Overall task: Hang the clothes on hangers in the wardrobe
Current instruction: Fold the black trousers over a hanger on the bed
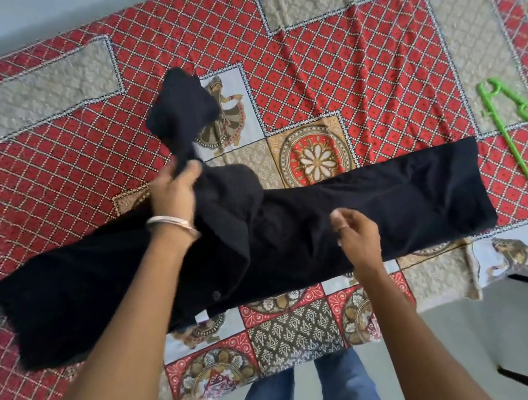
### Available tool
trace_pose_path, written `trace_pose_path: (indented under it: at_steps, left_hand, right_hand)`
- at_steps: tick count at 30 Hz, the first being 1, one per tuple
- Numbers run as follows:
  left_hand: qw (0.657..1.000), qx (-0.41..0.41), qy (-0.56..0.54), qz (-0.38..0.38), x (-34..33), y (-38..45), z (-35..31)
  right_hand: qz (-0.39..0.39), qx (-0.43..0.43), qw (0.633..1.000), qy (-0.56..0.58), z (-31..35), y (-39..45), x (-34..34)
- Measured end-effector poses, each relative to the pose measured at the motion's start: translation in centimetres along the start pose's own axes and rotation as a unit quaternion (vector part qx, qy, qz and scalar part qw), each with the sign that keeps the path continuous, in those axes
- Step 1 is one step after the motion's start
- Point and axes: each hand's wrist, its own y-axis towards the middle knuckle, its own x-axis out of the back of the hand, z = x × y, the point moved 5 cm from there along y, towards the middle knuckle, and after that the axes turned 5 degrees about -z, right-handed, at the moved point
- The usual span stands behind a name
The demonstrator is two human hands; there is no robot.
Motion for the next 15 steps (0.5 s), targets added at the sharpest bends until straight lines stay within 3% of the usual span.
trace_pose_path:
  at_steps: [2, 4, 5, 6, 8, 9, 10, 13, 15]
  left_hand:
    - [0.987, -0.083, 0.048, 0.131, -4.3, -4.4, -0.9]
    - [0.924, -0.207, 0.185, 0.263, -8.6, -9.7, 0.0]
    - [0.869, -0.241, 0.263, 0.343, -10.3, -11.9, 1.4]
    - [0.785, -0.254, 0.364, 0.431, -11.8, -14.2, 3.2]
    - [0.625, -0.231, 0.528, 0.526, -12.6, -16.9, 7.4]
    - [0.605, -0.209, 0.563, 0.522, -12.1, -17.2, 9.0]
    - [0.627, -0.188, 0.575, 0.491, -10.9, -17.0, 9.8]
    - [0.795, -0.156, 0.501, 0.305, -9.5, -15.7, 12.1]
    - [0.848, -0.138, 0.467, 0.206, -6.9, -13.7, 12.5]
  right_hand:
    - [-0.013, -0.024, 0.995, 0.095, 0.3, -0.7, 0.1]
    - [-0.03, -0.052, 0.978, 0.198, 0.5, -1.5, 1.2]
    - [-0.034, -0.083, 0.961, 0.262, 0.4, -1.4, 1.6]
    - [-0.039, -0.119, 0.934, 0.335, -0.1, -1.4, 2.8]
    - [-0.032, -0.196, 0.88, 0.431, -1.4, -1.1, 4.3]
    - [-0.016, -0.223, 0.864, 0.452, -1.6, -1.3, 4.3]
    - [0.003, -0.245, 0.855, 0.457, -1.6, -1.6, 3.9]
    - [0.102, -0.259, 0.835, 0.475, -1.8, -1.5, 4.4]
    - [0.144, -0.268, 0.827, 0.472, -1.0, -1.7, 3.7]
